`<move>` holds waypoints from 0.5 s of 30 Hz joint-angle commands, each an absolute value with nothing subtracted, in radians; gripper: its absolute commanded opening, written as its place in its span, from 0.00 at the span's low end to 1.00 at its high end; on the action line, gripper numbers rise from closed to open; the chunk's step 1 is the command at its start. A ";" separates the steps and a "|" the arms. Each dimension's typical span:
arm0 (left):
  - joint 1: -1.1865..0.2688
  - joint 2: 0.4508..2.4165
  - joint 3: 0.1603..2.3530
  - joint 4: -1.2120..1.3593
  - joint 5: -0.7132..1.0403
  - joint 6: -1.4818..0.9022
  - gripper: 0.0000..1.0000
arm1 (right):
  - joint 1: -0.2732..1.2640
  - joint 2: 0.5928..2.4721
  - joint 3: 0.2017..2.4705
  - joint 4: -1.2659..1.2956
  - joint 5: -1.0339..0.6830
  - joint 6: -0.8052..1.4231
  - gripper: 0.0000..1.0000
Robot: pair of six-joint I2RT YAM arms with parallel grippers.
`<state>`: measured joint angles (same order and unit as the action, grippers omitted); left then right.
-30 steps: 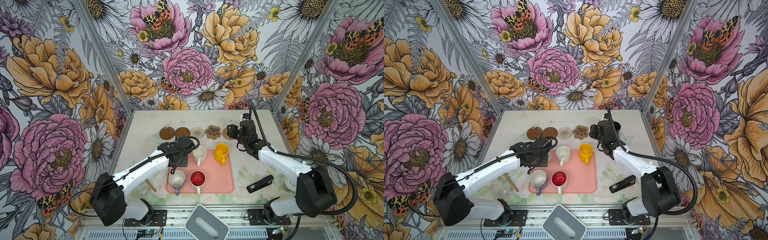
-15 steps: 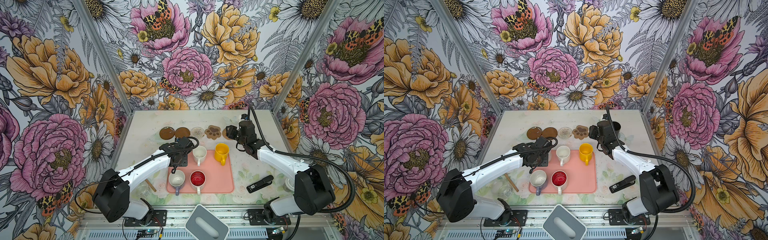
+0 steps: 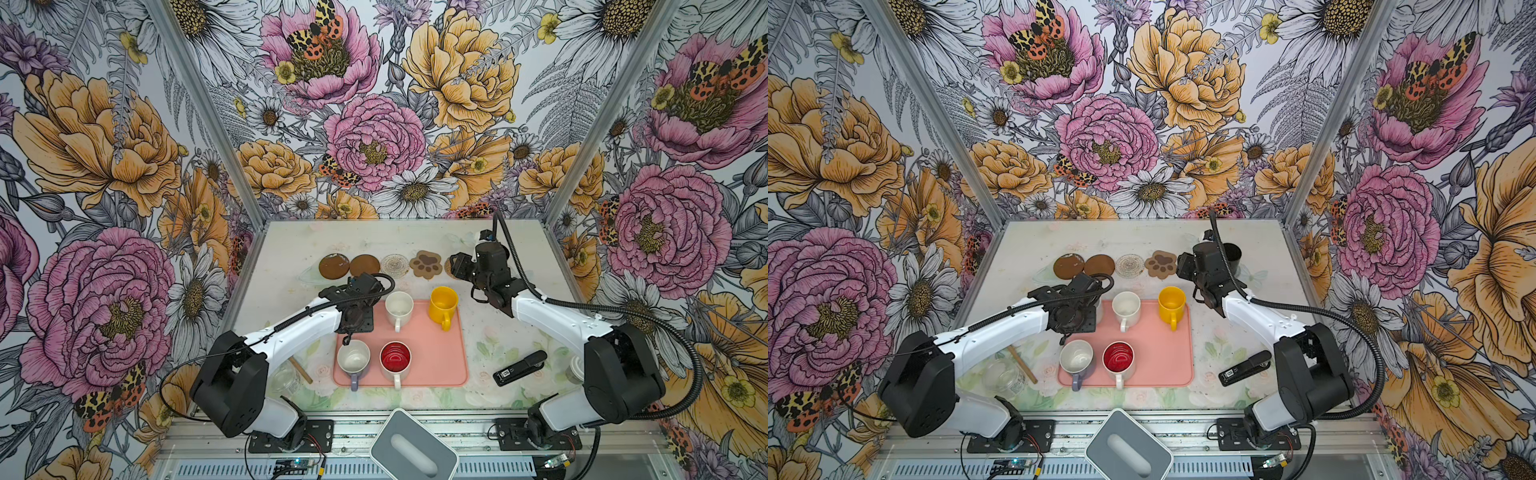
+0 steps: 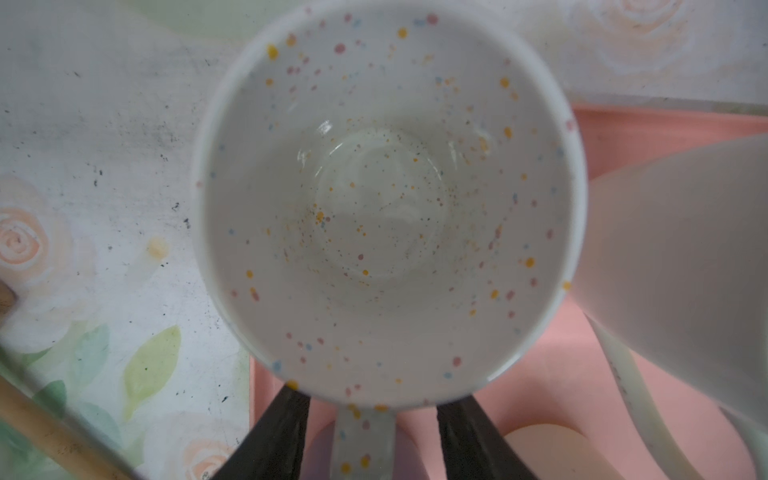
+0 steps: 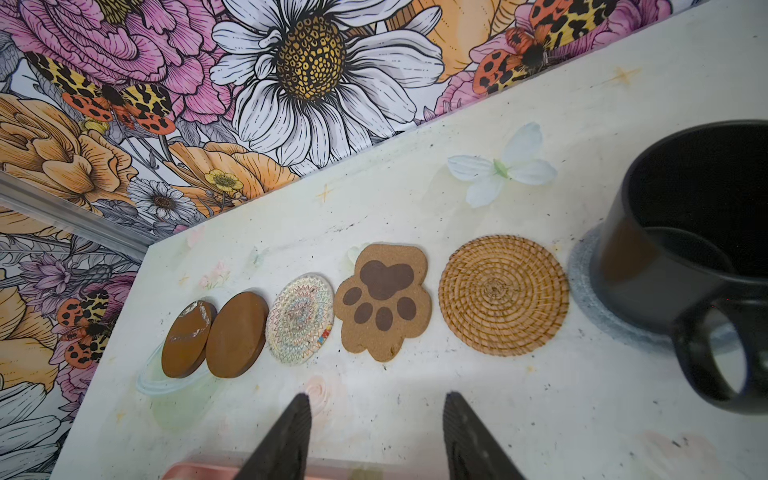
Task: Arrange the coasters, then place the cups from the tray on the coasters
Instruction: 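Lower the left gripper and close it on the speckled white mug rim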
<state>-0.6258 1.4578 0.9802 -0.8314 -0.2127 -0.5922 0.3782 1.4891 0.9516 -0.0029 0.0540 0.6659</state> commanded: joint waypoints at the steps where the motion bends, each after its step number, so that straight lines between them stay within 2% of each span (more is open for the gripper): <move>1: -0.611 1.475 0.968 -0.791 -0.174 -0.569 0.50 | 0.371 1.505 0.973 0.034 0.037 0.678 0.54; 15: -0.601 1.508 0.964 -0.772 -0.164 -0.560 0.46 | 0.364 1.535 0.986 0.043 0.000 0.689 0.54</move>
<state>-0.6098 1.4967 0.9756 -0.8024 -0.1822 -0.5739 0.3714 1.5211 0.9527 0.0124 0.0128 0.6743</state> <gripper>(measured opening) 0.460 0.535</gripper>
